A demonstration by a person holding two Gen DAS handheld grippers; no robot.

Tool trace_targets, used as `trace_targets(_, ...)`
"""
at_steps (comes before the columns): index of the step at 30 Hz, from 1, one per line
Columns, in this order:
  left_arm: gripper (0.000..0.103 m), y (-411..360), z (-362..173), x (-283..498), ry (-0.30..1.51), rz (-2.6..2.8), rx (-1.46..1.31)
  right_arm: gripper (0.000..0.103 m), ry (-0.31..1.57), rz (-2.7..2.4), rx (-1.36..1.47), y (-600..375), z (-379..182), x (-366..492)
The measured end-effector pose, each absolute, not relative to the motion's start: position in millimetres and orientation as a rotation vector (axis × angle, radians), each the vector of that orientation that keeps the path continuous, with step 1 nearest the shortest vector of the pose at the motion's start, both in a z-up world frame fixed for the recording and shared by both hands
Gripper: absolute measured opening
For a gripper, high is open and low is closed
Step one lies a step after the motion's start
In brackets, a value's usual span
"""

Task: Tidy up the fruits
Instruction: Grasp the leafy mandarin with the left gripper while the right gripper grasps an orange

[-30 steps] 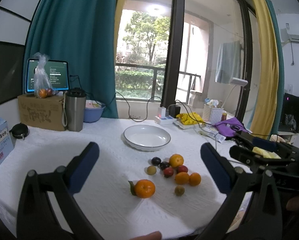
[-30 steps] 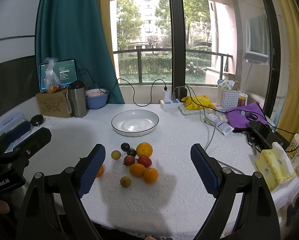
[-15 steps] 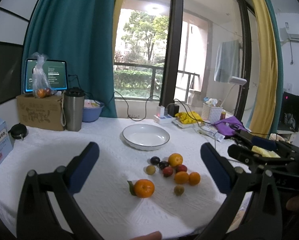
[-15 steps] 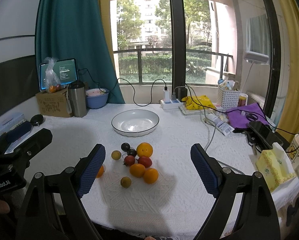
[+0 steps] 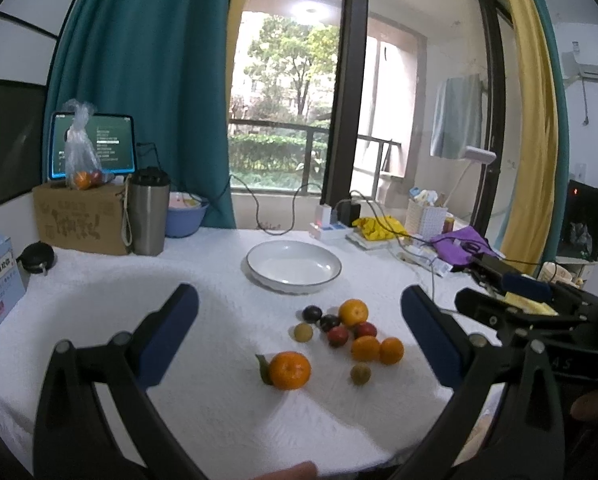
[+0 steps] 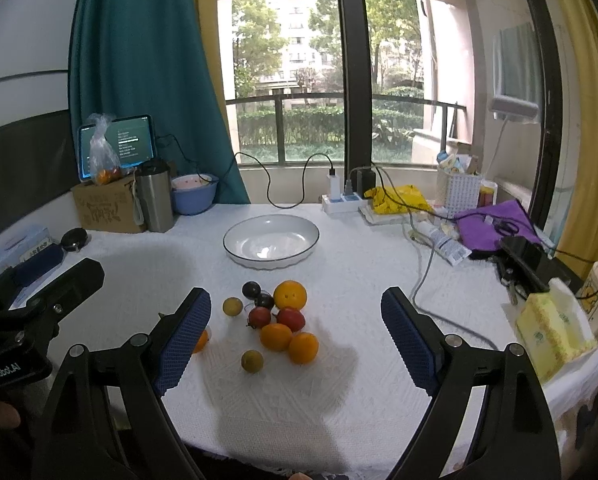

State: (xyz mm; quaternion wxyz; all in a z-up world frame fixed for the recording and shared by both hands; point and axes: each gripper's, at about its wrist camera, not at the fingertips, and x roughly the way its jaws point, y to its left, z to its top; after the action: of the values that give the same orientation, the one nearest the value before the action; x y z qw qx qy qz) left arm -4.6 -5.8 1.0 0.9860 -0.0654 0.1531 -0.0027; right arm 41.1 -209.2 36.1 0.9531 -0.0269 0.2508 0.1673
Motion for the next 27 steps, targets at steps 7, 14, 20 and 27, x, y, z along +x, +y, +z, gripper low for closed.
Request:
trace_targets(7,0.101,-11,-20,22,0.432,-0.065,-0.099,0.089,0.563,0.336,-0.034,-214,13,55)
trace_targets(14,0.101,-21,-59,56,0.585,-0.088,-0.065,0.086,0.676,0.348,-0.033,-225,-23,87)
trace_targets(20,0.089,-16,-83,78,0.660,-0.074,-0.069,0.078,0.753,0.375,-0.036,-224,-46,108)
trace_targets(27,0.079,-14,-95,98,0.711,-0.063,-0.042,0.069,0.834,0.432,-0.042,-213,-67,127)
